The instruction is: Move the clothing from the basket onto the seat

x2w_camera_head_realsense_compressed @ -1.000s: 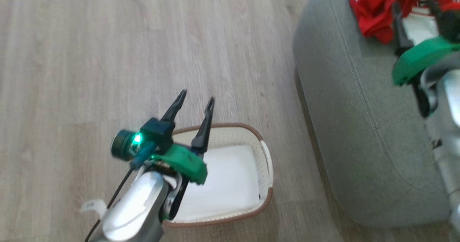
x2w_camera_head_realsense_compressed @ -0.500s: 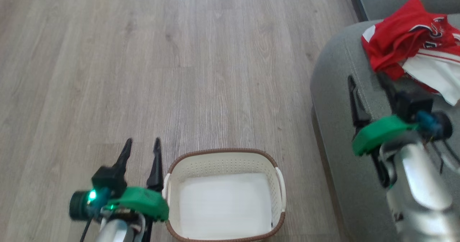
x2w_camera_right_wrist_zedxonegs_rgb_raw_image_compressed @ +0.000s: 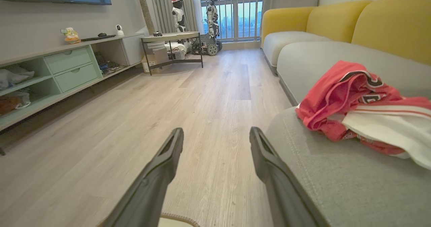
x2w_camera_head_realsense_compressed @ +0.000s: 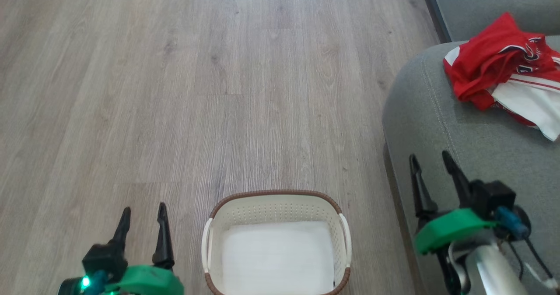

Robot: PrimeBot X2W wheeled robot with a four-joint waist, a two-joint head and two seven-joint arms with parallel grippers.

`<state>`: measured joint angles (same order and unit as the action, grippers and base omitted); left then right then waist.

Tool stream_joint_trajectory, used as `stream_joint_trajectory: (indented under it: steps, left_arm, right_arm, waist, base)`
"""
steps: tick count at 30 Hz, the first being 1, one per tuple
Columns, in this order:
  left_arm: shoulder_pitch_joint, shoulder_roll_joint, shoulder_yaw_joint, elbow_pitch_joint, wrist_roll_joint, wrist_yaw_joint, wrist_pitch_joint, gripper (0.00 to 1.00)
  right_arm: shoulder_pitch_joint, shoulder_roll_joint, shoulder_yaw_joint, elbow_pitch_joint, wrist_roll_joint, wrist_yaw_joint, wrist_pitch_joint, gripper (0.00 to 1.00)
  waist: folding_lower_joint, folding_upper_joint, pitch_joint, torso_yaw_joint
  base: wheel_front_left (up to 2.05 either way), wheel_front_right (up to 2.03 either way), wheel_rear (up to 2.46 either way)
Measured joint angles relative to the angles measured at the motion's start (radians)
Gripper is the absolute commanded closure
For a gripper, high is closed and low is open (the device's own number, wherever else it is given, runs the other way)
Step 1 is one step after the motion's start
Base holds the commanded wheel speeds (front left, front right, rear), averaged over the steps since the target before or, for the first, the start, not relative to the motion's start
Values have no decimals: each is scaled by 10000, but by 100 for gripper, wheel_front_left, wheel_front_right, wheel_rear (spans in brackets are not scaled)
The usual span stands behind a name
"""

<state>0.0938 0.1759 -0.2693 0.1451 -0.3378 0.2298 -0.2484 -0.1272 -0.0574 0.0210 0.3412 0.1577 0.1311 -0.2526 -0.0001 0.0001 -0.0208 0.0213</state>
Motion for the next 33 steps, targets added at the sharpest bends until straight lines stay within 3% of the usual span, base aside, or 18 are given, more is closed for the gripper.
stream_joint_trajectory:
  steps: [17,33]
  left_arm:
    - [556,-430,583,-46,288,-288,-2,0]
    - [574,-579,849,38,562,-545,0,0]
  right_arm:
    - [1190,25,113,-644,226,0,2,0]
    - [1220,36,119,-585,270,0,2,0]
  waist:
    - [0,0,-153,196]
    - [1,0,-363,223]
  base:
    - [0,0,0]
    - [0,0,0]
